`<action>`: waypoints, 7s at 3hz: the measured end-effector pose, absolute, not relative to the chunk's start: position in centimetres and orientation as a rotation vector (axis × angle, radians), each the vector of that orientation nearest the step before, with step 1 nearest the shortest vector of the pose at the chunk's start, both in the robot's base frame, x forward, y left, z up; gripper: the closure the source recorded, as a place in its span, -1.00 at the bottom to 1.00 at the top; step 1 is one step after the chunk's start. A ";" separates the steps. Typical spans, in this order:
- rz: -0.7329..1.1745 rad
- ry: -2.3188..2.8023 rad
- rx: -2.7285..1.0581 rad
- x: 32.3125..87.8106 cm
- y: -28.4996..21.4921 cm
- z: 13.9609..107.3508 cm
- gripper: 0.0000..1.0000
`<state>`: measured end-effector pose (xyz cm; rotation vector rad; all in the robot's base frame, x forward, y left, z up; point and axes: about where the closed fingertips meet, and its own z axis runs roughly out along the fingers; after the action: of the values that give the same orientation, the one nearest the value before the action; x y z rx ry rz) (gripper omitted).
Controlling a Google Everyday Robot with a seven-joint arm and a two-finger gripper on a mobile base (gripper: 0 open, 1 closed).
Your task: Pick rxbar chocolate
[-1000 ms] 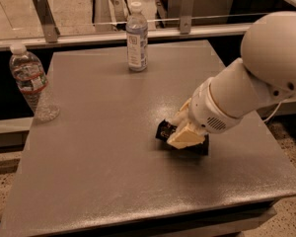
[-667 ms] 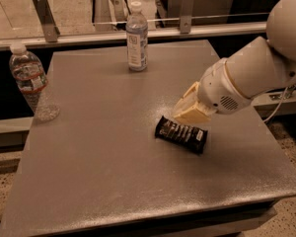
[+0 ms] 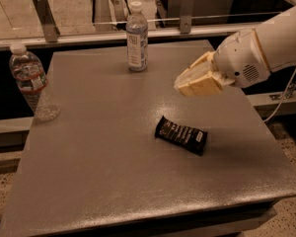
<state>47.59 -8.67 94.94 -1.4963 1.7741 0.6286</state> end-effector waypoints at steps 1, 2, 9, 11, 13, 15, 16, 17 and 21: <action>0.679 1.811 -1.486 47.0 -9.1 95.0 0.19; 0.696 1.932 -1.467 45.6 -9.3 93.8 -0.28; 0.526 2.110 -1.507 44.0 -8.4 82.7 0.30; 0.518 2.057 -1.542 44.0 -7.7 83.8 1.00; 0.482 1.899 -1.560 46.2 -6.7 89.3 1.00; 0.567 1.963 -1.594 44.4 -6.8 89.8 0.16; 0.639 2.014 -1.607 41.8 -5.7 88.3 -0.28; 0.670 2.031 -1.624 40.1 -4.6 86.8 -0.76; 0.563 1.980 -1.643 40.9 -4.1 81.6 -0.66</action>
Offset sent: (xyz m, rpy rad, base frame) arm -0.0399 -0.0135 -0.0319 -0.1083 0.2786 -0.1180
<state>40.93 -4.10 81.65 -1.6425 1.9797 0.5633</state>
